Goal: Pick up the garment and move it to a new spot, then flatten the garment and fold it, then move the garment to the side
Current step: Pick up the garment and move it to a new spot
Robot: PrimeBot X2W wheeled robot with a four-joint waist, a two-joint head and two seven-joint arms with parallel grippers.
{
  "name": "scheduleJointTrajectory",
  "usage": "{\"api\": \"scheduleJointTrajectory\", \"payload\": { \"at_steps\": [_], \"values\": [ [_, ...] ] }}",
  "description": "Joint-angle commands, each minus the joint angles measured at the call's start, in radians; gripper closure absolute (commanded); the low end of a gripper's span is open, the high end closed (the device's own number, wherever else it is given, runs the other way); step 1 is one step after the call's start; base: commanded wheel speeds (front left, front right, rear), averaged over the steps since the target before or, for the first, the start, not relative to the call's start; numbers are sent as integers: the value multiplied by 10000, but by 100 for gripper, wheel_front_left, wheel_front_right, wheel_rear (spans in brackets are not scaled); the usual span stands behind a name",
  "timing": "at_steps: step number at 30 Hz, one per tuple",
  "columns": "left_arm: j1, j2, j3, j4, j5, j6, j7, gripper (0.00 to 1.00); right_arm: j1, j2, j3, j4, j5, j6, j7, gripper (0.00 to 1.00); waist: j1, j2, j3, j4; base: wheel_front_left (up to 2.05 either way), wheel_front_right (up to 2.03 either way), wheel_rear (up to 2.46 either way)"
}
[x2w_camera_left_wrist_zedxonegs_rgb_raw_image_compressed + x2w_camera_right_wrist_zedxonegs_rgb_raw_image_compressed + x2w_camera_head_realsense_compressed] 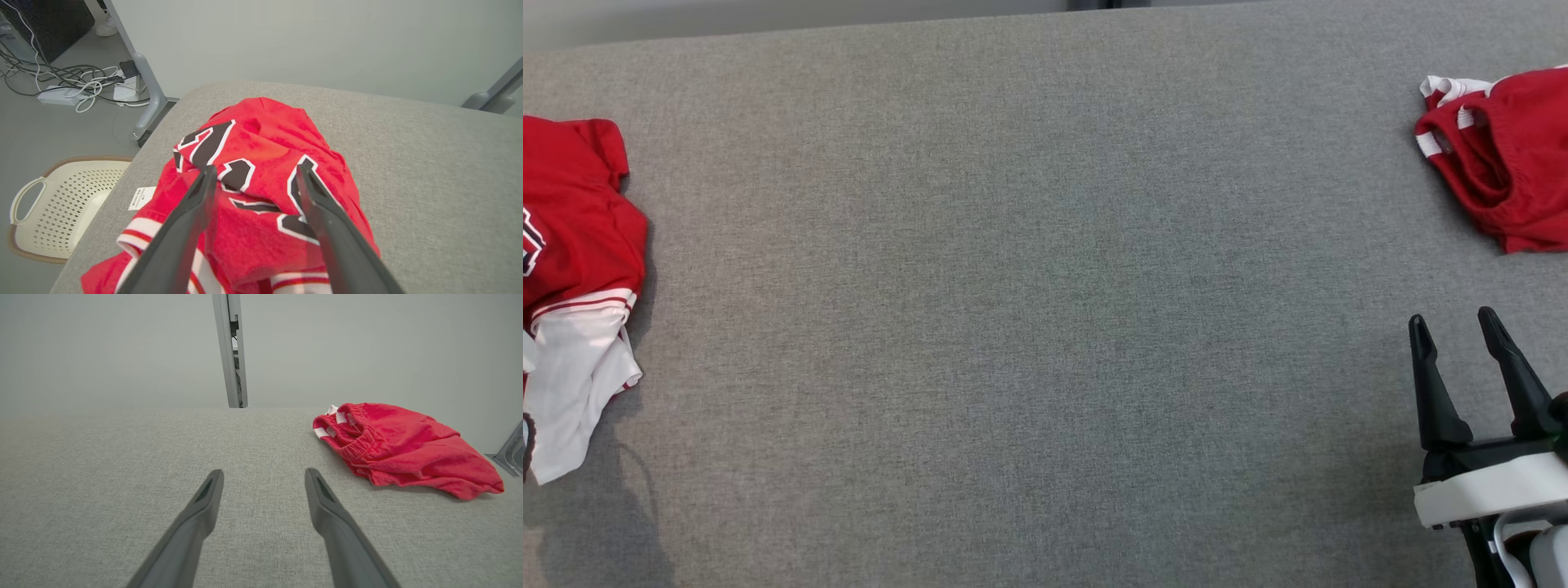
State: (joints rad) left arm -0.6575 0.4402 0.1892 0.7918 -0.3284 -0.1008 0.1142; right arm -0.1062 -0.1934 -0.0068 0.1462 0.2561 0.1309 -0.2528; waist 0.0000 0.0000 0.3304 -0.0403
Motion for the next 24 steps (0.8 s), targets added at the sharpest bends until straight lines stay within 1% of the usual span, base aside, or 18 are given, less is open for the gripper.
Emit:
{"api": "scheduleJointTrajectory", "payload": {
  "at_steps": [1,8,12,15,16,17,18,20,21,24],
  "values": [
    [-200,83,-73,219,-118,-69,107,0,-108,-77,-28,-55,-4,-2,27,0,0,0,1,-10,0,0,0],
    [-468,-47,-497,1436,-243,-211,687,0,-191,-133,-41,-181,-50,-2,143,0,0,0,110,-149,0,0,0],
    [-594,-171,-714,2192,-409,-246,1536,0,-139,-117,-95,-251,-88,-2,180,0,0,0,152,-190,0,0,0],
    [-711,-272,-699,2627,-602,-247,1996,0,-115,-85,-143,-277,-134,-2,234,0,0,0,161,-204,0,0,0],
    [-744,-288,-697,2744,-617,-225,2091,29,-117,-73,-152,-287,-150,-2,238,0,0,0,164,-209,0,0,0],
    [-750,-274,-738,2866,-584,-171,2180,93,-127,-55,-148,-296,-161,-2,265,0,0,0,165,-217,0,0,0],
    [-749,-287,-785,3001,-567,-153,2323,100,-140,-42,-139,-298,-173,-2,286,0,0,0,159,-225,0,0,0],
    [-835,-294,-808,3117,-600,-108,2352,100,-170,-15,-126,-307,-188,-2,302,0,0,0,146,-229,0,0,0],
    [-909,-250,-826,3087,-549,-53,2202,100,-180,1,-123,-309,-203,-2,307,0,0,0,129,-226,0,0,0],
    [-1182,-122,-812,2883,-587,-90,1619,100,-151,26,-168,-280,-203,-2,293,0,0,0,18,-175,0,0,0]
  ]
}}
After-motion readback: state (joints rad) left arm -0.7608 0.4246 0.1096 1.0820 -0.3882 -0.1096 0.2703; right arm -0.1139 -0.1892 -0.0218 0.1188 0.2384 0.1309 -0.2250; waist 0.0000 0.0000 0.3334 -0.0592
